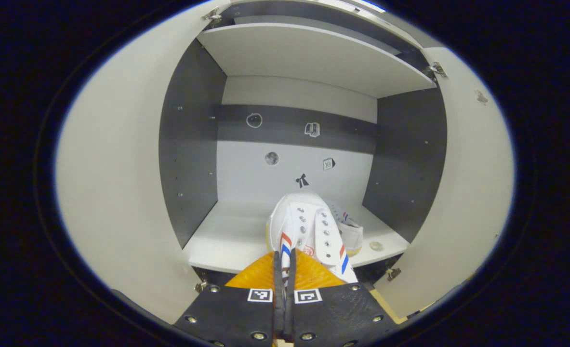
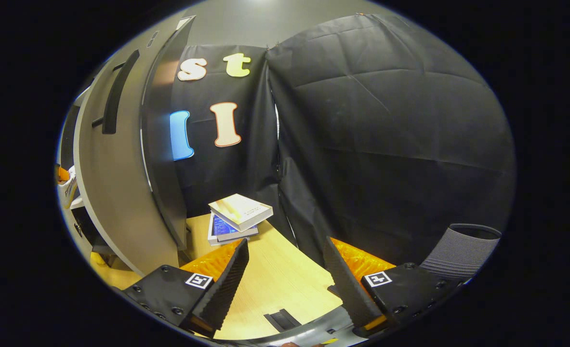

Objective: Grab one shoe with the right hand and put it into the shoe cabinet, grab the other shoe with the left hand and put it into the shoe cabinet; then close the right door with the right hand and the left door with the left hand.

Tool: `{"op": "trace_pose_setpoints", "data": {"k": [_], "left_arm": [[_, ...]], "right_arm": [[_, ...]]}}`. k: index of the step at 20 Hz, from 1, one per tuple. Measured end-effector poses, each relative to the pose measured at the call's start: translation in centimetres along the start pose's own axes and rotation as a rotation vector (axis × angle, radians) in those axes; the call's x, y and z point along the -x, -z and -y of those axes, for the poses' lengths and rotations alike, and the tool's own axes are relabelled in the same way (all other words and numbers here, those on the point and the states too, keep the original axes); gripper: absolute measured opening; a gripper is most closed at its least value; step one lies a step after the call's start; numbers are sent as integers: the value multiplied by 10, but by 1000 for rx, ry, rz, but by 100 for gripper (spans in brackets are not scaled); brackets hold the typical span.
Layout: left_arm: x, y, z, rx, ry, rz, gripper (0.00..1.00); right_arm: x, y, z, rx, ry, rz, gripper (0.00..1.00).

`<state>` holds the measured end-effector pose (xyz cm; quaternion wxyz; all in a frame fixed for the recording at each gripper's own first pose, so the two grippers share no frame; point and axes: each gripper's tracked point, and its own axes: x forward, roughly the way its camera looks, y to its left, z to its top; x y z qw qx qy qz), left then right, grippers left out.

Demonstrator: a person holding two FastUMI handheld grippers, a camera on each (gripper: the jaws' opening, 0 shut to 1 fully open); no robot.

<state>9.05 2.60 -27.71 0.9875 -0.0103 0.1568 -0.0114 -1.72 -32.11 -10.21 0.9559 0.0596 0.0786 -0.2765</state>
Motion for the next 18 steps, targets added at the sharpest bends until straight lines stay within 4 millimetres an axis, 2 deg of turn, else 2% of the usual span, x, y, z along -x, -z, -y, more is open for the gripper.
{"op": "trace_pose_setpoints", "data": {"k": [4,11,16,18], "left_arm": [[-1,0,0,-11,4,27,1],[2,-3,0,2,0,-15,2],[-1,15,3,9,7,-106,1],[-3,15,-3,-22,5,-122,1]], "right_arm": [[7,-7,3,-18,18,20,98],[24,10,-3,-32,24,-25,98],[25,26,-6,-54,34,-54,98],[26,20,-4,-73,38,-41,98]]}}
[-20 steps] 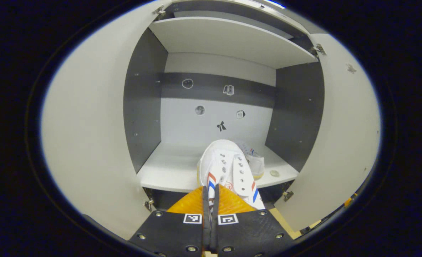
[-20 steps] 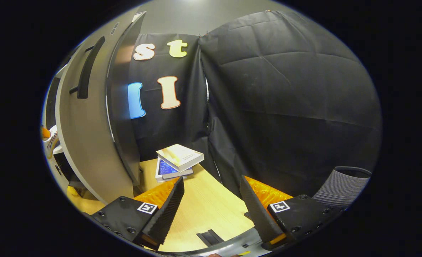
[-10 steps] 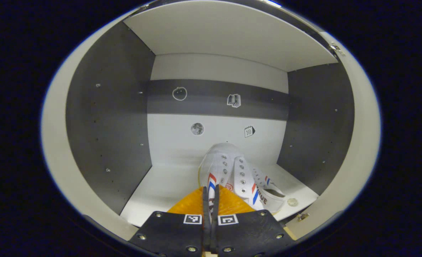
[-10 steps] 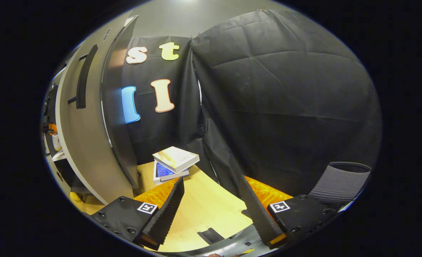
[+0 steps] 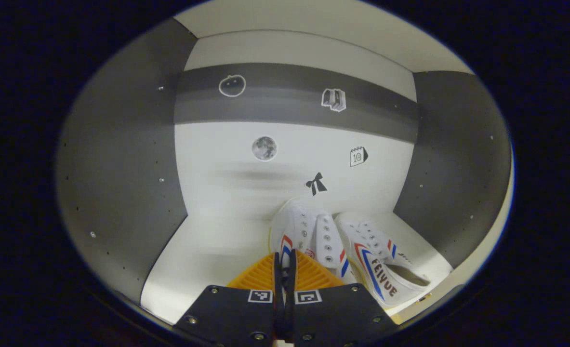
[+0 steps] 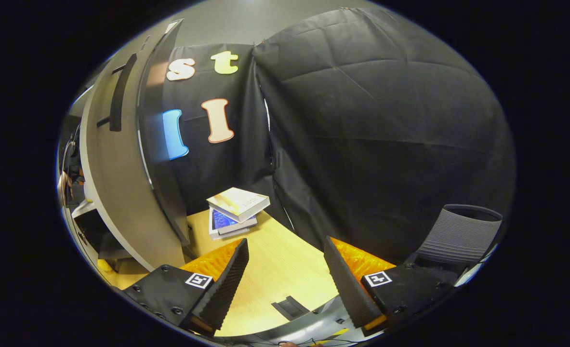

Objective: Grab one shoe with the right hand and put it into the shoe cabinet, grab the other shoe with the left hand and put it into the shoe cabinet; then close the right door with the right hand and the left door with the left hand.

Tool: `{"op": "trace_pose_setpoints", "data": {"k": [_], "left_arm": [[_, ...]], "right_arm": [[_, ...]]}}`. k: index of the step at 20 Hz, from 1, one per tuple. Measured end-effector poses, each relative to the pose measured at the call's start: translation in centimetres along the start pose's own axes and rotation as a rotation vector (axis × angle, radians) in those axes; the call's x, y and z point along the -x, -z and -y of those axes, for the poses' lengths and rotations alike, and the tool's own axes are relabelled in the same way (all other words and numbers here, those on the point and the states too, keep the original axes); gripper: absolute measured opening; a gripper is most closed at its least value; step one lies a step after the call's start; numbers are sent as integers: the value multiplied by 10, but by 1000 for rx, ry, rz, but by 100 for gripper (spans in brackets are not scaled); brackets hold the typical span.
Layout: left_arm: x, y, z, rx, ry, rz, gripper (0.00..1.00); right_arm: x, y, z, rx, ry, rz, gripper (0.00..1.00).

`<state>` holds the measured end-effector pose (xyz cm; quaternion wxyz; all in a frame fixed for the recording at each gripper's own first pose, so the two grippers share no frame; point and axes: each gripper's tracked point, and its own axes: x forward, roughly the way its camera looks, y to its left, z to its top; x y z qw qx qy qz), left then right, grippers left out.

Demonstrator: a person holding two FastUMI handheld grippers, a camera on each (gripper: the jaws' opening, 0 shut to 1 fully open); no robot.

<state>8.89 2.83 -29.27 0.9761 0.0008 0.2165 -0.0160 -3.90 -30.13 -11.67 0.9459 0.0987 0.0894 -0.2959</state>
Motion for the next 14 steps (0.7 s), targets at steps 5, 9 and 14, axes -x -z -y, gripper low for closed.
{"op": "trace_pose_setpoints", "data": {"k": [5,9,14], "left_arm": [[9,-27,-10,-102,-43,80,2],[31,-33,2,-200,-28,108,17],[102,-31,26,-189,33,207,94]], "right_arm": [[-1,8,5,-30,4,-18,98],[-4,-1,5,-28,-7,-3,98],[-20,-44,-1,-36,-29,55,98]]}}
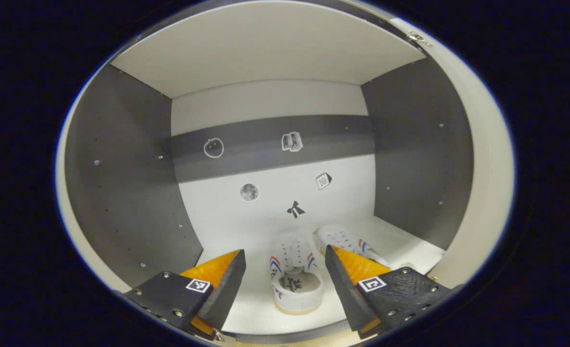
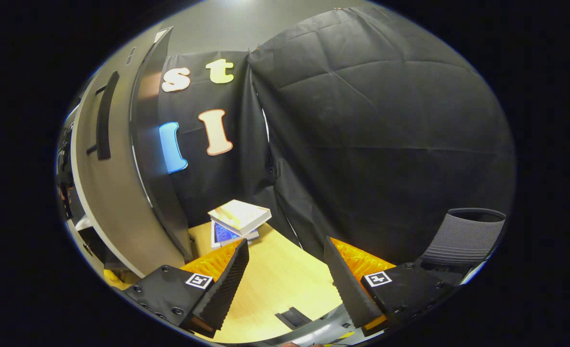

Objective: Grab one shoe with the right hand and put it into the shoe cabinet, grab the other shoe with the left hand and put it into the shoe cabinet; then close the right door with the right hand and the left door with the left hand.

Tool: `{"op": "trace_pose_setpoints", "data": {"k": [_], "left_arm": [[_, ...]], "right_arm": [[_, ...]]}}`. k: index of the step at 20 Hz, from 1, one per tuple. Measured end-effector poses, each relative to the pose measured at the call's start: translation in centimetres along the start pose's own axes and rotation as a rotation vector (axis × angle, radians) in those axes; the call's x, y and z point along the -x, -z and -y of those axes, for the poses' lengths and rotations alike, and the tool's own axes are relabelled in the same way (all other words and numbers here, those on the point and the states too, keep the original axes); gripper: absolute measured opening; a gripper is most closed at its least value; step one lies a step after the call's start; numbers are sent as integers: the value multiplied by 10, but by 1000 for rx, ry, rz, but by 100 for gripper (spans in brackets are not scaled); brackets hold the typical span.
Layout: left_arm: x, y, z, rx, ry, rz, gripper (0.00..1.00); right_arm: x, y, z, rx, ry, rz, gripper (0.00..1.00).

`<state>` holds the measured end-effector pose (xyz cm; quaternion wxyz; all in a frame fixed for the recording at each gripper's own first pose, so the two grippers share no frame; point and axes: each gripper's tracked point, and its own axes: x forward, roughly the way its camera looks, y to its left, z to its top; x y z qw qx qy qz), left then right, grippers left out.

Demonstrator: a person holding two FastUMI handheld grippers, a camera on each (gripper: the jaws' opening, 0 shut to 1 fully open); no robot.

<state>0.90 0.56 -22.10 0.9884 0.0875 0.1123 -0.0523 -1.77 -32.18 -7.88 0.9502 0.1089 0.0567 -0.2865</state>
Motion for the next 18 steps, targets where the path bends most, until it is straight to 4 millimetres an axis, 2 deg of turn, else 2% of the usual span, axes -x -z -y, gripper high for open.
{"op": "trace_pose_setpoints", "data": {"k": [1,2,3,6,7,8,10,11,15,18], "left_arm": [[17,-4,2,15,4,16,94],[32,-6,2,34,0,32,94],[46,-9,3,55,-1,44,94],[92,-18,2,91,4,102,94],[106,-19,2,111,4,120,94],[117,-17,8,143,22,130,94],[140,-9,12,196,43,139,94],[149,-3,10,204,32,141,94],[207,37,5,202,-49,145,94],[240,80,-1,203,-108,88,94]], "right_arm": [[-4,-11,-3,-5,-8,19,98],[-8,-24,-7,-5,-15,41,93],[-12,-36,-12,-1,-24,62,98],[-19,-74,-33,23,-68,125,98],[-20,-85,-40,35,-85,144,93],[-20,-97,-48,49,-103,166,98],[-21,-116,-64,79,-139,205,98],[-21,-122,-77,84,-169,212,98],[-11,-146,-116,123,-275,246,98],[-2,-158,-138,131,-334,263,98]]}}
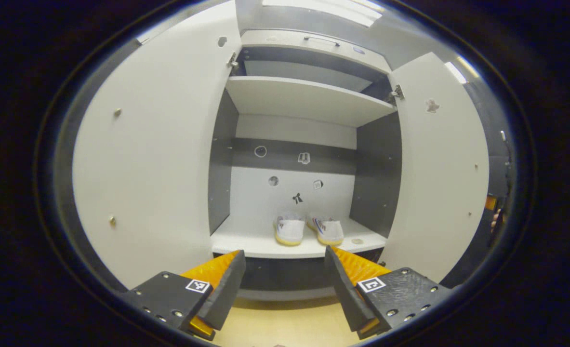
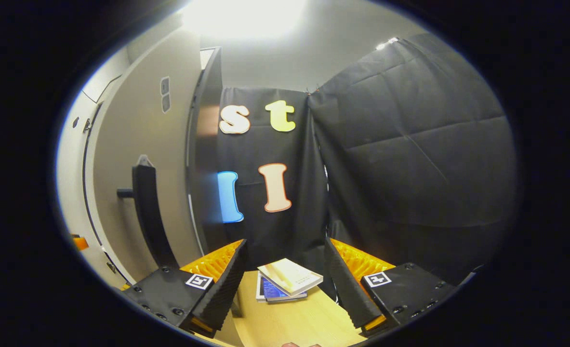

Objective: Grab one shoe with the right hand and put it into the shoe cabinet, grab the other shoe with the left hand and put it into the shoe cabinet; then close the right door with the right hand and the left door with the left hand.

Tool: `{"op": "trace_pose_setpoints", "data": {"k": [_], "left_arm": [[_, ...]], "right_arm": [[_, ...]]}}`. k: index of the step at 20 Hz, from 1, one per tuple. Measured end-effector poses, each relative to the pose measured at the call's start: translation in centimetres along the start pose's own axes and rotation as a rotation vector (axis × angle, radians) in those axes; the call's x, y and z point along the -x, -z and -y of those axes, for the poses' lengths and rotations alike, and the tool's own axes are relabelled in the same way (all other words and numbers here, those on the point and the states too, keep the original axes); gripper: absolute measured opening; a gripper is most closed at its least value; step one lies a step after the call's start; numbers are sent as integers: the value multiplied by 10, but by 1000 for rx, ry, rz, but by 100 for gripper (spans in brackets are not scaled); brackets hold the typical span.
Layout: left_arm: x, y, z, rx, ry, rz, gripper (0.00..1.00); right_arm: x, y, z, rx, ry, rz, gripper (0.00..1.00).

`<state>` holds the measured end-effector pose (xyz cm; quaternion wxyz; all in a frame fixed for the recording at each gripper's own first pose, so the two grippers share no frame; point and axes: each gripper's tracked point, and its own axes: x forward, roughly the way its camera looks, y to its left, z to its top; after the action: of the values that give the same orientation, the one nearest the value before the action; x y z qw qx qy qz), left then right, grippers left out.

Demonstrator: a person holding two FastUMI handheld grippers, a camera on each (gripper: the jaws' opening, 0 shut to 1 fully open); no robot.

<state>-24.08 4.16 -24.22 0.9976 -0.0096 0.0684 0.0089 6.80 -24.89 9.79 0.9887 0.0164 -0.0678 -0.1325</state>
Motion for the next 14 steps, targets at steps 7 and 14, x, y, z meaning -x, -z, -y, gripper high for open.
{"op": "trace_pose_setpoints", "data": {"k": [7,14], "left_arm": [[44,33,-37,36,-152,-63,94],[61,22,-37,-14,-140,-38,95]], "right_arm": [[9,-19,-18,74,-38,25,98],[17,-19,-31,85,-53,-23,85]]}}
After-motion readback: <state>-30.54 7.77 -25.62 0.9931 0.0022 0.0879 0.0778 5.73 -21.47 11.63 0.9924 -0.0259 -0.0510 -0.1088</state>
